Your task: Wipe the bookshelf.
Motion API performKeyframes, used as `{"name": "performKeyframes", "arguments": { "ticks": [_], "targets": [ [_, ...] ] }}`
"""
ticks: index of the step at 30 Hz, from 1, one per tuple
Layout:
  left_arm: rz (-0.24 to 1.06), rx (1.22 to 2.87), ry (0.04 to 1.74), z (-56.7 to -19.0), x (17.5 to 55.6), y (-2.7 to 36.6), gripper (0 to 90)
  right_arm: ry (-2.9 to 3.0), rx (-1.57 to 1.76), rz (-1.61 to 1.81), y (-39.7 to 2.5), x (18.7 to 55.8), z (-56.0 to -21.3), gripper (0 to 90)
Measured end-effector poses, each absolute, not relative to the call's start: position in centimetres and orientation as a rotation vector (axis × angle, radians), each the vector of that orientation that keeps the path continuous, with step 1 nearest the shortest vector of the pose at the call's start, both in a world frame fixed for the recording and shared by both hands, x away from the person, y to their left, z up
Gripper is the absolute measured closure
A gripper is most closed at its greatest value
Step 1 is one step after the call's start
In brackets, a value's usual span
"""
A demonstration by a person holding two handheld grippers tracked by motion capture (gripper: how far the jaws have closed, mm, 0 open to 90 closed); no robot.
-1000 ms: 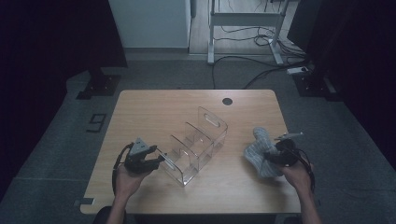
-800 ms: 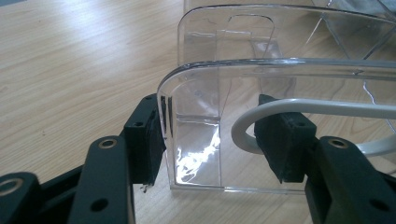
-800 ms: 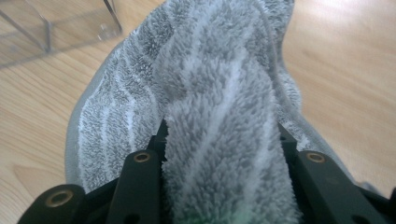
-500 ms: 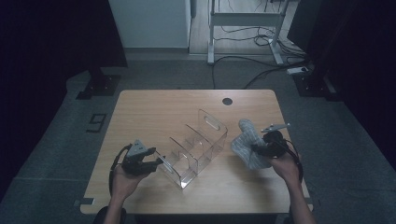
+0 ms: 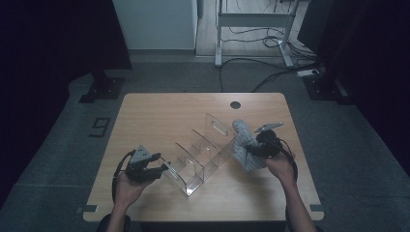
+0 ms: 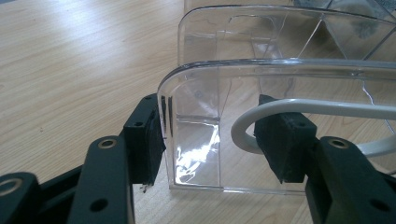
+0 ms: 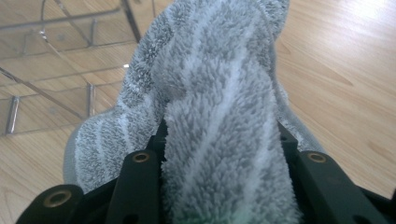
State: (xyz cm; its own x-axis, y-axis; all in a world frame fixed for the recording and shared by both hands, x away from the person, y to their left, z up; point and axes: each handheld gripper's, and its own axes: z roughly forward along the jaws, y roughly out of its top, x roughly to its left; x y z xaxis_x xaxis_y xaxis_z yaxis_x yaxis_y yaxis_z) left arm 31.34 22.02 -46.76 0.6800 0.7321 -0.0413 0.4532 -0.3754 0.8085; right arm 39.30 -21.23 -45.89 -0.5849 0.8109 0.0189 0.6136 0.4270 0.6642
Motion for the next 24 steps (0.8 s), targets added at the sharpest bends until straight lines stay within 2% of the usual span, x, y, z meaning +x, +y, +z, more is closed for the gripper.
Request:
{"name": "performKeyframes", "arguments": {
  "ticks": [24],
  "targets": [
    [0.408, 2.049, 0.906, -46.6, 31.3, 21.7, 44.0, 2.460, 1.043, 1.012, -17.3, 38.3, -46.1, 59.1]
  ]
}}
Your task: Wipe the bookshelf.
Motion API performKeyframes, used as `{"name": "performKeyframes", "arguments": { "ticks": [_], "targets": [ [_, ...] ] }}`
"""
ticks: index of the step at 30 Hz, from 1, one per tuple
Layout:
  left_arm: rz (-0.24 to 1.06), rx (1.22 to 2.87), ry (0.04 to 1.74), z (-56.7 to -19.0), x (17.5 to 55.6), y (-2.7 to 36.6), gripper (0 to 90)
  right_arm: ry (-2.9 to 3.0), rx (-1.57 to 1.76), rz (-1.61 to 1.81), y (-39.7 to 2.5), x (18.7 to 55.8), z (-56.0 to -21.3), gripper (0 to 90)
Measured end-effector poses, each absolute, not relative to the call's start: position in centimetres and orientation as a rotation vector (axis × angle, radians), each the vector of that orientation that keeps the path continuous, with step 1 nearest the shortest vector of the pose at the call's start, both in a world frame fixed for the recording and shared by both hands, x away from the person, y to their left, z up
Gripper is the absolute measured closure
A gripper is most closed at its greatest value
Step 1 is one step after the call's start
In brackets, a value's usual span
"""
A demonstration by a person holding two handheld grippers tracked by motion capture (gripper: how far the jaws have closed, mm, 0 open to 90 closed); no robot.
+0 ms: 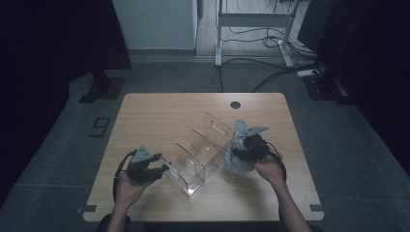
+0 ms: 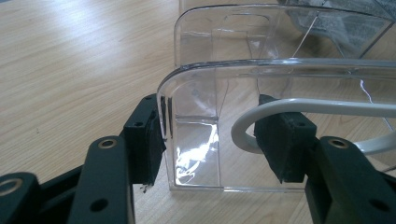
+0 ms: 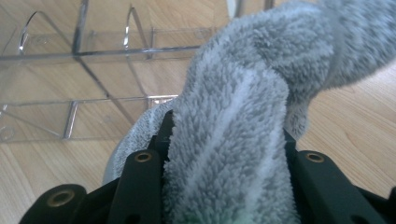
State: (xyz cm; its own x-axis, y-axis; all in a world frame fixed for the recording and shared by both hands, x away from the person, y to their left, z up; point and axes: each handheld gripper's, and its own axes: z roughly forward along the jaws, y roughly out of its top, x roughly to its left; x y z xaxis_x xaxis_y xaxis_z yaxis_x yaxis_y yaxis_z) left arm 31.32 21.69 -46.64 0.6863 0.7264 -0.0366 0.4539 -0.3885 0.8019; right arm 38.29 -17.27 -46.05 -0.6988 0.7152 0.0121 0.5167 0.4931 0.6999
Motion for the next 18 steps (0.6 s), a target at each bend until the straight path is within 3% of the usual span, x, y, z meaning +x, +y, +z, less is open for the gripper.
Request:
{"name": "performKeyframes", "arguments": {
  "ticks": [18],
  "targets": [
    [0.414, 2.052, 0.906, -46.6, 31.2, 21.4, 44.0, 2.556, 0.915, 0.983, -14.7, 36.4, -46.0, 59.0]
  ]
}}
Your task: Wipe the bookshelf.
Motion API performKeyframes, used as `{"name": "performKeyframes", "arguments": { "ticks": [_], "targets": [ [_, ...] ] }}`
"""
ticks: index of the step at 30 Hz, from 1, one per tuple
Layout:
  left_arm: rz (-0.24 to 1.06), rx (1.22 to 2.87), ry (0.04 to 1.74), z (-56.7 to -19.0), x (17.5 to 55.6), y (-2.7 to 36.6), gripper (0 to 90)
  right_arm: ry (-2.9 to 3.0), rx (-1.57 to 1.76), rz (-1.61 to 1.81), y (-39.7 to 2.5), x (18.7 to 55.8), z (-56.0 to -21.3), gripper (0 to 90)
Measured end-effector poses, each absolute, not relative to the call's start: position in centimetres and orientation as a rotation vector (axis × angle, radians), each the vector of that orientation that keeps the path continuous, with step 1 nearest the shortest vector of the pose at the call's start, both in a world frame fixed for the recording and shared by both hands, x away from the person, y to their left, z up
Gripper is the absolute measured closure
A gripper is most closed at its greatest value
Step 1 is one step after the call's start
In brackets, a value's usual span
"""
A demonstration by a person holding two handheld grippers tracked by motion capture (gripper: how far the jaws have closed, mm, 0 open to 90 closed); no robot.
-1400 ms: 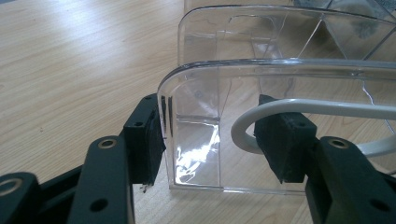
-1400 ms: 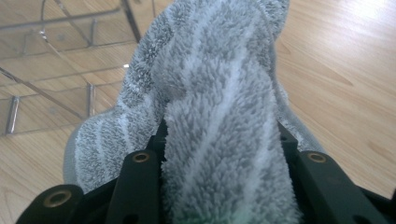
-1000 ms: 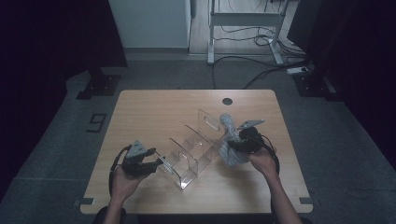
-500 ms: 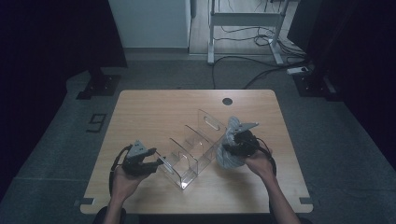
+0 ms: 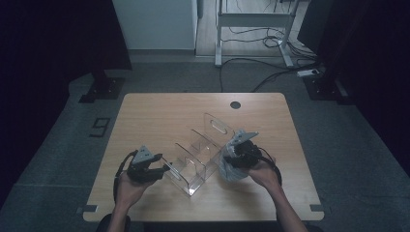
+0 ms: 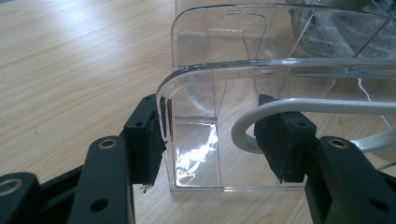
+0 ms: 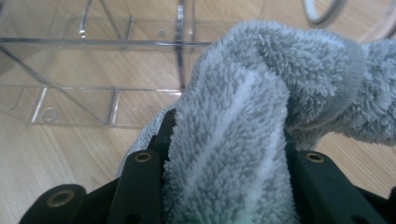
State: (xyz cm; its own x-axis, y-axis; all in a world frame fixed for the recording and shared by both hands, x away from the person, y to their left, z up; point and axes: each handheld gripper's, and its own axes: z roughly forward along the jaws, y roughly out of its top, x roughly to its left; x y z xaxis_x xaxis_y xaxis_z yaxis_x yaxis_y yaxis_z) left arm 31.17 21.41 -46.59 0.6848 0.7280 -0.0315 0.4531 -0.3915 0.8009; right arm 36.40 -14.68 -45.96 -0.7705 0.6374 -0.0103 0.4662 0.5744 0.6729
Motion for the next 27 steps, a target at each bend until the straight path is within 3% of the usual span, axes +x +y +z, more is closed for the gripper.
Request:
{"name": "performKeyframes", "arguments": {
  "ticks": [27],
  "targets": [
    [0.452, 2.027, 0.958, -46.7, 31.4, 21.2, 44.0, 2.683, 0.738, 1.004, -10.3, 33.4, -45.4, 58.9]
  ]
}}
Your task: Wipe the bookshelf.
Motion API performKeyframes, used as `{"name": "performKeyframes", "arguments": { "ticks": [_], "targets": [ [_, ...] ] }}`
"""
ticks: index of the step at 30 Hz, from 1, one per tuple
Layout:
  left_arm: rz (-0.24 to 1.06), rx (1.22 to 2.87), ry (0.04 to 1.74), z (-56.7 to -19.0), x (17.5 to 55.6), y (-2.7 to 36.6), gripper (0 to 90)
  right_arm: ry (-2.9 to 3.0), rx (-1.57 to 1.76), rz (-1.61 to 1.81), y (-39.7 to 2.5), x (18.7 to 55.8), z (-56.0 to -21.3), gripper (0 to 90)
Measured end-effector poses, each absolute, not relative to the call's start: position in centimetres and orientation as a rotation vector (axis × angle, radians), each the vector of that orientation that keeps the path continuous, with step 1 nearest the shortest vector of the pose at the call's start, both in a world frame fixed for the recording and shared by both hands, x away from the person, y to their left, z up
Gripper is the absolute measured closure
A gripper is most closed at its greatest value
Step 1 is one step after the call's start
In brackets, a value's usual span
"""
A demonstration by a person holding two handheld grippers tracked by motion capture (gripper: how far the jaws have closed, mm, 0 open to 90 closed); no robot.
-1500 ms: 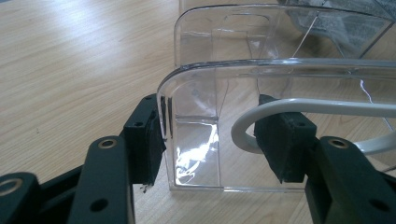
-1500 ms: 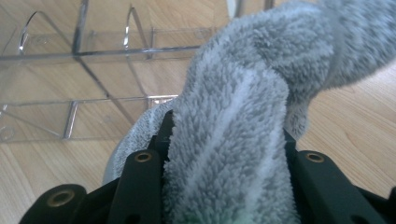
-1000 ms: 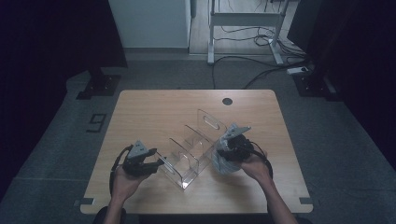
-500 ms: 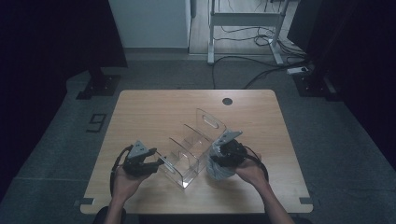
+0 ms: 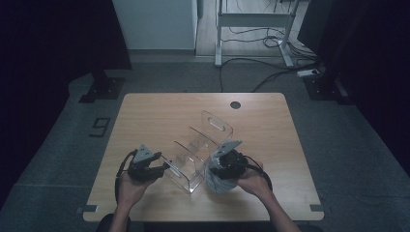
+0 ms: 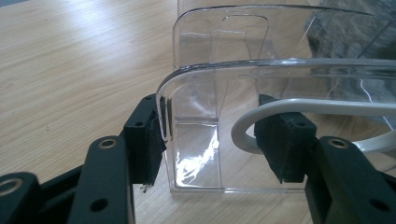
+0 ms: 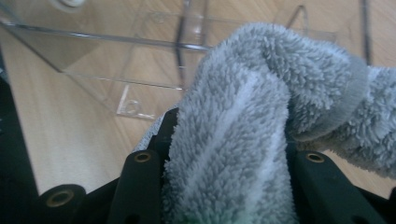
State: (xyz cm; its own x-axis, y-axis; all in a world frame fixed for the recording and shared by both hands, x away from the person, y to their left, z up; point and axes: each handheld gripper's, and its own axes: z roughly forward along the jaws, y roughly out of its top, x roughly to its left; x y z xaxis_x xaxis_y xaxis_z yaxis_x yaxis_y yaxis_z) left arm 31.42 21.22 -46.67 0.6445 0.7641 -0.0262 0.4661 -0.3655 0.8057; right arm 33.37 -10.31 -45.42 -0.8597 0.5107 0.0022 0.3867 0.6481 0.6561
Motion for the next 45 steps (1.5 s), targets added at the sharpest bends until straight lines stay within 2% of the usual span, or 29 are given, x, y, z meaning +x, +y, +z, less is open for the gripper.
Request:
{"name": "performKeyframes", "arguments": {
  "ticks": [31, 40, 45],
  "targets": [
    [0.478, 2.025, 1.019, -46.7, 31.5, 20.9, 44.0, 2.944, 0.464, 1.139, -5.3, 29.2, -45.8, 58.8],
    [0.484, 2.012, 1.011, -46.7, 31.6, 21.2, 43.9, 2.949, 0.510, 1.167, -5.7, 29.6, -45.9, 60.0],
    [0.489, 2.004, 1.007, -46.8, 31.8, 21.5, 43.7, 2.889, 0.643, 1.142, -7.6, 30.8, -45.7, 60.3]
  ]
}}
